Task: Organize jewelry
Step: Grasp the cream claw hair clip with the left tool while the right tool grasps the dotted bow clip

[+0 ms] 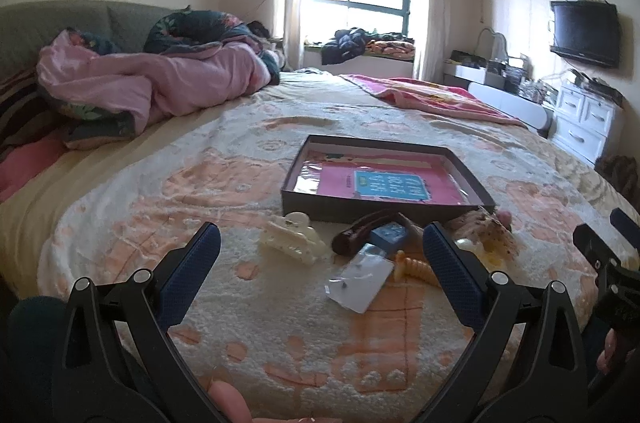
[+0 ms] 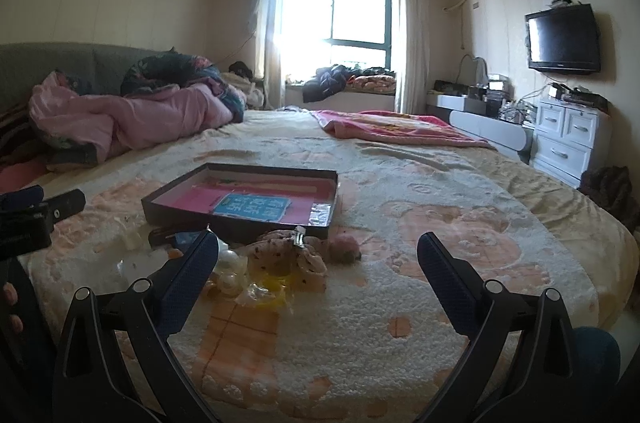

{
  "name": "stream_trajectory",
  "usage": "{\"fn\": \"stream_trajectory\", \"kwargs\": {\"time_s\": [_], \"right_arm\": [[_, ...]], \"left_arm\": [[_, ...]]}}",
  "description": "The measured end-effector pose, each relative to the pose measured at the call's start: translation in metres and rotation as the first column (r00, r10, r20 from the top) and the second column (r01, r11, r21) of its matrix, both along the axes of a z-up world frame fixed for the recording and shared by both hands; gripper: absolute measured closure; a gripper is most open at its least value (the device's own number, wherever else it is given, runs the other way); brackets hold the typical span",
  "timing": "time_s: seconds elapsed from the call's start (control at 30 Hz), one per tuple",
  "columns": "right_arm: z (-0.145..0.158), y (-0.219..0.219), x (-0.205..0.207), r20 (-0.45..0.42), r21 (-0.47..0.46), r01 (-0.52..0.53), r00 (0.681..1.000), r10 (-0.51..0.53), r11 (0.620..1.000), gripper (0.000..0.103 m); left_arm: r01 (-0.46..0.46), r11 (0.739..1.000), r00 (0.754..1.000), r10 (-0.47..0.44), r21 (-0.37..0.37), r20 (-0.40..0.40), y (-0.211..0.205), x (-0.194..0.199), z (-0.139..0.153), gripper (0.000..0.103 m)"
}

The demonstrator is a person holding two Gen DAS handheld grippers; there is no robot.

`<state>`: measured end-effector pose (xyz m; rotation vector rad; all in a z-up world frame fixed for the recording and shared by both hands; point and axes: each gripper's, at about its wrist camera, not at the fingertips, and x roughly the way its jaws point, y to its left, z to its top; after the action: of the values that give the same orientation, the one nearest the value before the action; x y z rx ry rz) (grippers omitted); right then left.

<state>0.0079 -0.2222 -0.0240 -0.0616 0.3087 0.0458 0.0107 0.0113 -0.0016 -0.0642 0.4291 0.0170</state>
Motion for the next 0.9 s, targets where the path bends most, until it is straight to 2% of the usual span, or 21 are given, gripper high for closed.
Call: {"fn": "stream_trajectory", "kwargs": {"time_s": [0.3, 0.43, 0.57, 0.67, 0.8, 0.9], "right_arm": [[0.000, 0.019, 0.028, -0.075, -0.028, -0.095, 0.993, 0.093, 0.995, 0.006], [-0.003, 0.022, 0.047, -0.141, -0.003, -0.135, 0.981, 0.133, 0.991, 0.006], [-0.010, 0.020, 0.071, -0.208, 0.031, -0.139, 0.968, 0.142, 0.990, 0.006], [-0.014, 0.016, 0.085, -0.238, 0.043, -0.125, 0.962, 0.132, 0.991, 0.006], [-0.021, 0.010, 0.102, -0.284, 0.046, -0.113, 0.951, 0.121, 0.993, 0.006], [-0.029, 0.010, 0.117, -0.335, 0.050, -0.123, 0.933, 0.133, 0.991, 0.017]], "left_arm": [[-0.086, 0.995, 0.992, 0.081, -0.052, -0.099, 0.034, 0.023, -0.009, 0.010], [-0.113, 0.992, 0.983, 0.103, -0.059, -0.152, 0.046, 0.037, -0.015, 0.010], [-0.095, 0.993, 0.977, 0.079, -0.072, -0.198, 0.052, 0.054, -0.022, 0.010], [-0.074, 0.996, 0.974, 0.062, -0.047, -0.220, 0.052, 0.068, -0.028, 0.010], [-0.029, 0.997, 0.965, 0.009, -0.073, -0.261, 0.053, 0.088, -0.037, 0.010], [-0.011, 0.996, 0.961, -0.014, -0.087, -0.277, 0.055, 0.100, -0.042, 0.010]]}}
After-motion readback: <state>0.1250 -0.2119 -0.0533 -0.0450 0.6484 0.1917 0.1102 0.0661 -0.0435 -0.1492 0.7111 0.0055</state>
